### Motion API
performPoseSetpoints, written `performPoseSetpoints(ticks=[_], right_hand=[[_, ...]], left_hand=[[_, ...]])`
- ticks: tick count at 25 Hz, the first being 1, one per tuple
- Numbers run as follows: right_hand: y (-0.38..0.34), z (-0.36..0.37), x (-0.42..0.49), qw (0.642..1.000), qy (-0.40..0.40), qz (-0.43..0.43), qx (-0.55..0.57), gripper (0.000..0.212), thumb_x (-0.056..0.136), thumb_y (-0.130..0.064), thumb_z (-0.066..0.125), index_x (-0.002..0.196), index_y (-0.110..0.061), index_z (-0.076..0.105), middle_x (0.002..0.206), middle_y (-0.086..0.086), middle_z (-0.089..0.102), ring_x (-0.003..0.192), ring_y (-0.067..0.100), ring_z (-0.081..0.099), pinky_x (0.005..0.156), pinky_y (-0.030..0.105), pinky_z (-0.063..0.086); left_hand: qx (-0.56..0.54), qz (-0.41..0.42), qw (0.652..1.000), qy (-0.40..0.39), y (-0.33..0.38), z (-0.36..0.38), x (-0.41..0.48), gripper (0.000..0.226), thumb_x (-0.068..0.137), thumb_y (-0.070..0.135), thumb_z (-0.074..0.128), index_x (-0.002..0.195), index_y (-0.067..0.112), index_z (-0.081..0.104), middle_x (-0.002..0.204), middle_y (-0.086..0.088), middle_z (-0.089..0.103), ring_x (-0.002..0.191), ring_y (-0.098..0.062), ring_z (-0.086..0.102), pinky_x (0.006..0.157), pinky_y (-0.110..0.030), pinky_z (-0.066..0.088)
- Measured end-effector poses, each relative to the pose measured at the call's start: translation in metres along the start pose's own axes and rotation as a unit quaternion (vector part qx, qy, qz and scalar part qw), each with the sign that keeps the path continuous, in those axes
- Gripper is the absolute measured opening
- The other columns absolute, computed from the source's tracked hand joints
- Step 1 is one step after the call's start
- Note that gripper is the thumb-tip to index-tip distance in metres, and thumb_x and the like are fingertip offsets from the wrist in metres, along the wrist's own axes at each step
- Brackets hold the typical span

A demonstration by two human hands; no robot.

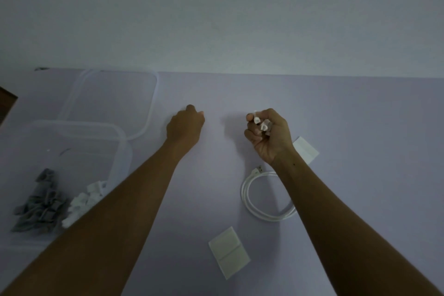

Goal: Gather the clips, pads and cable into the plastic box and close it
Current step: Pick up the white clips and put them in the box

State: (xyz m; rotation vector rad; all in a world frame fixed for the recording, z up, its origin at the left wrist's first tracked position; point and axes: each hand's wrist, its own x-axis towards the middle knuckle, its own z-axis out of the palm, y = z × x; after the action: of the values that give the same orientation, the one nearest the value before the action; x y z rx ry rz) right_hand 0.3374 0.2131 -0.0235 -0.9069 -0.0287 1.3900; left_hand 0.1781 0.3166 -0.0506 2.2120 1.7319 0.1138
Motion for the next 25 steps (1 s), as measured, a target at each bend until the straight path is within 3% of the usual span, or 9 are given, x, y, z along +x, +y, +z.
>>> performPoseSetpoints(ticks=[2, 4, 6, 8, 12, 14, 17, 22, 25], right_hand=[[0.000, 0.000, -0.004, 1.000, 0.009, 0.008, -0.008, 0.018, 0.081, -0.004, 0.041, 0.065, -0.013, 0.040, 0.060, 0.008, 0.055, 0.034, 0.012, 0.032, 0.035, 0.017, 0.025], [0.002, 0.002, -0.010, 1.000, 0.020, 0.017, -0.009, 0.018, 0.080, -0.005, 0.040, 0.063, -0.013, 0.041, 0.057, 0.006, 0.053, 0.032, 0.011, 0.033, 0.034, 0.016, 0.024], [0.006, 0.005, -0.017, 0.999, 0.033, 0.023, 0.011, 0.021, 0.079, -0.004, 0.039, 0.059, -0.011, 0.043, 0.054, 0.006, 0.052, 0.031, 0.012, 0.033, 0.034, 0.015, 0.024], [0.012, 0.009, -0.024, 0.997, 0.041, 0.026, 0.060, 0.019, 0.079, -0.004, 0.039, 0.062, -0.011, 0.044, 0.054, 0.007, 0.049, 0.032, 0.013, 0.033, 0.036, 0.014, 0.024], [0.028, 0.020, -0.035, 0.989, 0.074, 0.063, 0.109, 0.015, 0.086, -0.005, 0.037, 0.089, -0.006, 0.052, 0.059, 0.007, 0.045, 0.036, 0.014, 0.038, 0.039, 0.014, 0.030], [0.035, 0.029, -0.039, 0.982, 0.106, 0.095, 0.124, 0.017, 0.089, -0.004, 0.037, 0.086, -0.003, 0.054, 0.066, 0.008, 0.046, 0.046, 0.015, 0.045, 0.041, 0.017, 0.040], [0.044, 0.044, -0.049, 0.969, 0.149, 0.122, 0.153, 0.021, 0.093, -0.006, 0.040, 0.077, -0.003, 0.052, 0.076, 0.011, 0.052, 0.065, 0.019, 0.051, 0.060, 0.029, 0.049], [0.068, 0.066, -0.062, 0.952, 0.156, 0.124, 0.233, 0.024, 0.096, -0.006, 0.038, 0.076, -0.003, 0.051, 0.079, 0.011, 0.054, 0.070, 0.021, 0.054, 0.069, 0.034, 0.049], [0.085, 0.085, -0.067, 0.946, 0.145, 0.125, 0.262, 0.026, 0.096, -0.007, 0.038, 0.074, -0.003, 0.051, 0.077, 0.011, 0.053, 0.069, 0.020, 0.051, 0.066, 0.031, 0.048]], left_hand=[[-0.099, -0.032, 0.995, -0.011, 0.003, -0.002, -0.006, 0.044, 0.098, 0.038, 0.034, 0.099, -0.002, 0.053, 0.097, -0.024, 0.063, 0.088, -0.039, 0.060, 0.069, -0.040, 0.045], [-0.299, -0.090, 0.949, -0.043, 0.007, -0.008, -0.013, 0.041, 0.098, 0.038, 0.036, 0.084, 0.004, 0.053, 0.081, -0.020, 0.059, 0.066, -0.031, 0.058, 0.056, -0.035, 0.045], [-0.559, -0.184, 0.802, -0.106, 0.011, -0.016, -0.024, 0.036, 0.097, 0.038, 0.038, 0.071, 0.014, 0.044, 0.062, -0.007, 0.046, 0.039, -0.014, 0.039, 0.037, -0.019, 0.029], [-0.696, -0.216, 0.667, -0.157, 0.011, -0.023, -0.040, 0.037, 0.097, 0.039, 0.040, 0.067, 0.017, 0.040, 0.052, 0.002, 0.040, 0.032, -0.008, 0.029, 0.033, -0.013, 0.019], [-0.787, -0.192, 0.555, -0.190, 0.007, -0.031, -0.070, 0.035, 0.098, 0.035, 0.039, 0.069, 0.016, 0.043, 0.051, 0.003, 0.050, 0.033, -0.007, 0.033, 0.032, -0.014, 0.026], [-0.800, -0.189, 0.539, -0.181, 0.003, -0.038, -0.081, 0.031, 0.098, 0.033, 0.039, 0.073, 0.016, 0.045, 0.053, 0.003, 0.056, 0.033, -0.006, 0.035, 0.034, -0.013, 0.029], [-0.799, -0.191, 0.547, -0.162, -0.009, -0.054, -0.094, 0.026, 0.098, 0.029, 0.041, 0.078, 0.015, 0.052, 0.060, 0.002, 0.057, 0.036, -0.007, 0.041, 0.038, -0.013, 0.034], [-0.780, -0.175, 0.581, -0.154, -0.035, -0.098, -0.107, 0.026, 0.098, 0.025, 0.041, 0.081, 0.012, 0.056, 0.062, 0.000, 0.045, 0.038, -0.007, 0.040, 0.038, -0.014, 0.031], [-0.737, -0.176, 0.635, -0.154, -0.055, -0.124, -0.108, 0.029, 0.096, 0.032, 0.044, 0.075, 0.013, 0.051, 0.063, -0.002, 0.046, 0.040, -0.009, 0.040, 0.038, -0.014, 0.031]])
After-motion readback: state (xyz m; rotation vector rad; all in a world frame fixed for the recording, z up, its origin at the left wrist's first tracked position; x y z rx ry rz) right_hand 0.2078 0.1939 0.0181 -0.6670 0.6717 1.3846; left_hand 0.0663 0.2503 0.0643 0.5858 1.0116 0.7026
